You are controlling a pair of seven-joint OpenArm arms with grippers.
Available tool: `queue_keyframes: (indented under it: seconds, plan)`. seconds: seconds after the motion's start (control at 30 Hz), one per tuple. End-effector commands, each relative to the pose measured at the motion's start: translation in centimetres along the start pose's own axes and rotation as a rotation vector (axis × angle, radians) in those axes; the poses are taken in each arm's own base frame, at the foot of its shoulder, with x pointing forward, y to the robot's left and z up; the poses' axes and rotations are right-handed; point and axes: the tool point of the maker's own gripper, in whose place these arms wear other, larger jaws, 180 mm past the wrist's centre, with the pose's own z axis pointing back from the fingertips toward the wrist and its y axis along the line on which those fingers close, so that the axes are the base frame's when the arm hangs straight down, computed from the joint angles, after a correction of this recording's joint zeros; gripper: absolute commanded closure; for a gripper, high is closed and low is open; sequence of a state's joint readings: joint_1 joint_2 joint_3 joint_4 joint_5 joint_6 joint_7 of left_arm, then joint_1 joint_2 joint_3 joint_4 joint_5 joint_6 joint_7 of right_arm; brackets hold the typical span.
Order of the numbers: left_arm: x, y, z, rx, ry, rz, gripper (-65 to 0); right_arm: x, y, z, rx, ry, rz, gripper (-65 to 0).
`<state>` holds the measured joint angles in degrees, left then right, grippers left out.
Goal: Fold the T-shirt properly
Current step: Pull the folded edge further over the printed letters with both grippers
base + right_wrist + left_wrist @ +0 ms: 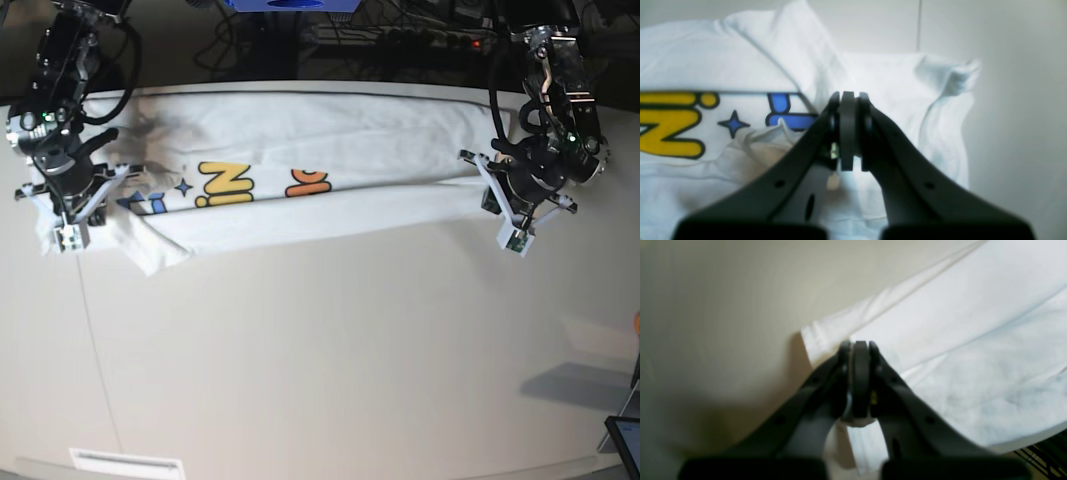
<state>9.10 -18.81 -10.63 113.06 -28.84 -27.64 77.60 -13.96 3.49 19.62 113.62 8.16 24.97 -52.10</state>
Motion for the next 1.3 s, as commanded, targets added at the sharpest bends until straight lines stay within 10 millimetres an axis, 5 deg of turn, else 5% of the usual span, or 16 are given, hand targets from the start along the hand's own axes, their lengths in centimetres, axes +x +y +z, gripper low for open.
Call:
queue_keyframes:
  seconds: [0.0,0.07,0.4,0.73,1.27]
  plan:
    - [1.1,0.4,0.5,0.014,-0.034,-0.034,0.0,1.7,-0.2,0.4,-0.007,-0.08,0.001,-0.3]
    - [1.2,-0.1,0.3,-0.002,-0.021,-0.073,0.0,1.6,0.3,0.6,0.002,-0.115,-0.015,-0.3]
    - [1.3,-1.9,-0.3,-0.043,-0.006,-0.133,0.0,-0.2,-4.5,2.2,-0.116,-0.109,-0.069,-0.1]
    - [1.4,-2.5,-0.4,-0.059,-0.005,-0.144,0.0,-3.4,-6.7,3.4,-0.161,0.004,-0.067,-0.1]
    - [-0.4,-2.6,0.4,-0.093,0.051,-0.358,0.0,-5.7,-6.4,3.8,-0.152,0.08,-0.061,-0.1]
